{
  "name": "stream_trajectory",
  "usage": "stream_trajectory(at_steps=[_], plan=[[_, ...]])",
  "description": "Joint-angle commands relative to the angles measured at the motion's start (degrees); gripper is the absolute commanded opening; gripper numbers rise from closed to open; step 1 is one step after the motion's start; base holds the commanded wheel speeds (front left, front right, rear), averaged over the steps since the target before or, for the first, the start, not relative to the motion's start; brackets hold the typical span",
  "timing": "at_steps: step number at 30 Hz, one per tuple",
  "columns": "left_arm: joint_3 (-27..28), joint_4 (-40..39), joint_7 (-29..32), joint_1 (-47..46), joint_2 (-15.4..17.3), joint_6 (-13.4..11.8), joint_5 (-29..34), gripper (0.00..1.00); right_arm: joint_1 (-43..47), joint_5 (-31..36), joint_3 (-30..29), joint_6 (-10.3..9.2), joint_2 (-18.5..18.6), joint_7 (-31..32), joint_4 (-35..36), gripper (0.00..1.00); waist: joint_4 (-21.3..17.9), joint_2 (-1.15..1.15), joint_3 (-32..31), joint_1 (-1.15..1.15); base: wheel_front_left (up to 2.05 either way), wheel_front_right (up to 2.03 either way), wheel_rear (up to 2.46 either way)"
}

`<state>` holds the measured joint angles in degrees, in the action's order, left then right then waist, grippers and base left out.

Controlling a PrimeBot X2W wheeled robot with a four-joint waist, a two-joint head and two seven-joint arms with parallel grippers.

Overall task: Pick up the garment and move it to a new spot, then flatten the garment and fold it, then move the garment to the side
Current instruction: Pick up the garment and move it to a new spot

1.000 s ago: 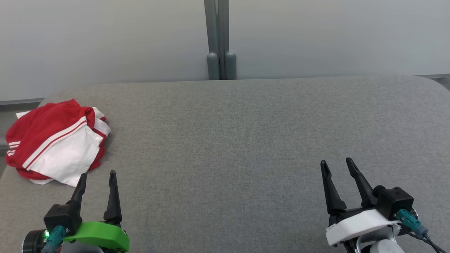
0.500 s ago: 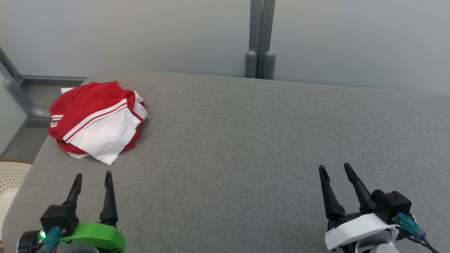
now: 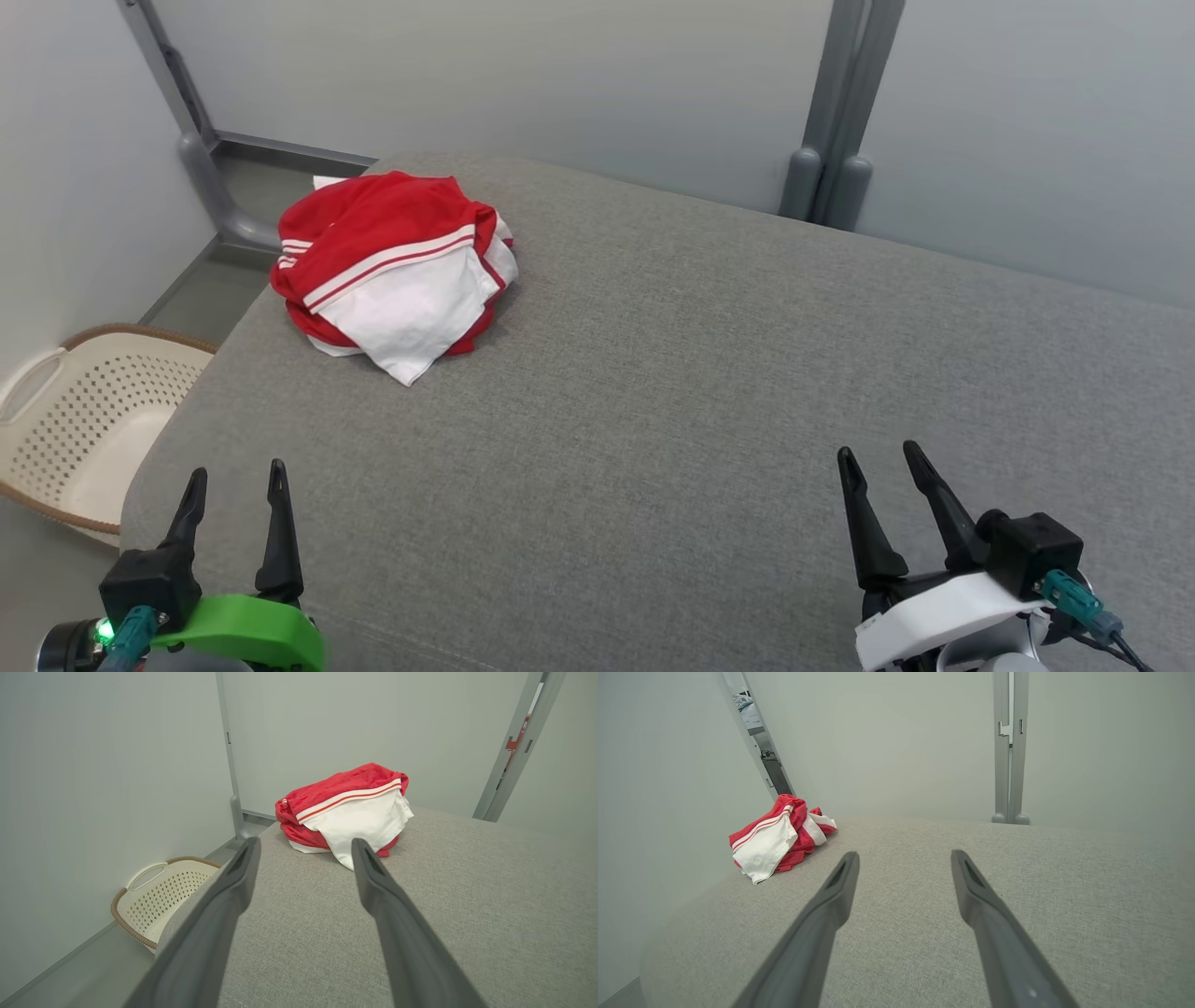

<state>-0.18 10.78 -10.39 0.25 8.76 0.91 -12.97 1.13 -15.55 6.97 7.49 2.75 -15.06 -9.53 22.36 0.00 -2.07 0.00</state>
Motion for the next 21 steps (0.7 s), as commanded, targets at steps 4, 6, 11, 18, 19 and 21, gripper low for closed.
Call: stream_trajectory(at_steps=[4, 6, 11, 18, 19, 21], plan=[[-0.12, 0.21, -0.37, 0.3, 0.64, -0.04, -0.18, 1.0, 0.46, -0.25, 0.22, 0.0, 0.24, -0.18, -0.36, 1.0, 3.31, 0.0, -0.18, 0.0, 0.0, 0.0, 0.0], [-0.06, 0.57, -0.57, 0.25, 0.74, 0.06, -0.33, 1.0, 0.42, -0.22, 0.3, 0.0, 0.24, -0.18, -0.44, 1.0, 3.83, 0.0, -0.13, 0.0, 0.0, 0.0, 0.0], [-0.05, 1.03, -0.91, 0.06, 0.95, -0.29, -0.61, 1.0, 0.3, -0.18, 0.48, 0.0, 0.25, -0.18, -0.61, 1.0, 4.73, 0.0, -0.04, 0.0, 0.0, 0.0, 0.0], [-0.28, 0.93, -0.98, 0.04, 1.14, -0.58, -0.96, 1.0, 0.07, 0.05, 0.89, 0.0, 0.24, -0.18, -0.84, 1.0, 4.92, 0.0, 0.16, 0.0, 0.0, 0.0, 0.0], [-0.28, 0.86, -1.0, 0.07, 1.15, -0.64, -0.97, 1.0, 0.03, 0.08, 0.94, 0.0, 0.24, -0.18, -0.9, 1.0, 4.85, 0.0, 0.17, 0.0, 0.0, 0.0, 0.0], [-0.35, 0.65, -0.96, 0.16, 1.1, -0.85, -1.0, 1.0, -0.09, 0.12, 1.03, -0.01, 0.25, -0.18, -0.99, 1.0, 4.61, 0.0, 0.27, 0.0, 0.0, 0.0, 0.0]])
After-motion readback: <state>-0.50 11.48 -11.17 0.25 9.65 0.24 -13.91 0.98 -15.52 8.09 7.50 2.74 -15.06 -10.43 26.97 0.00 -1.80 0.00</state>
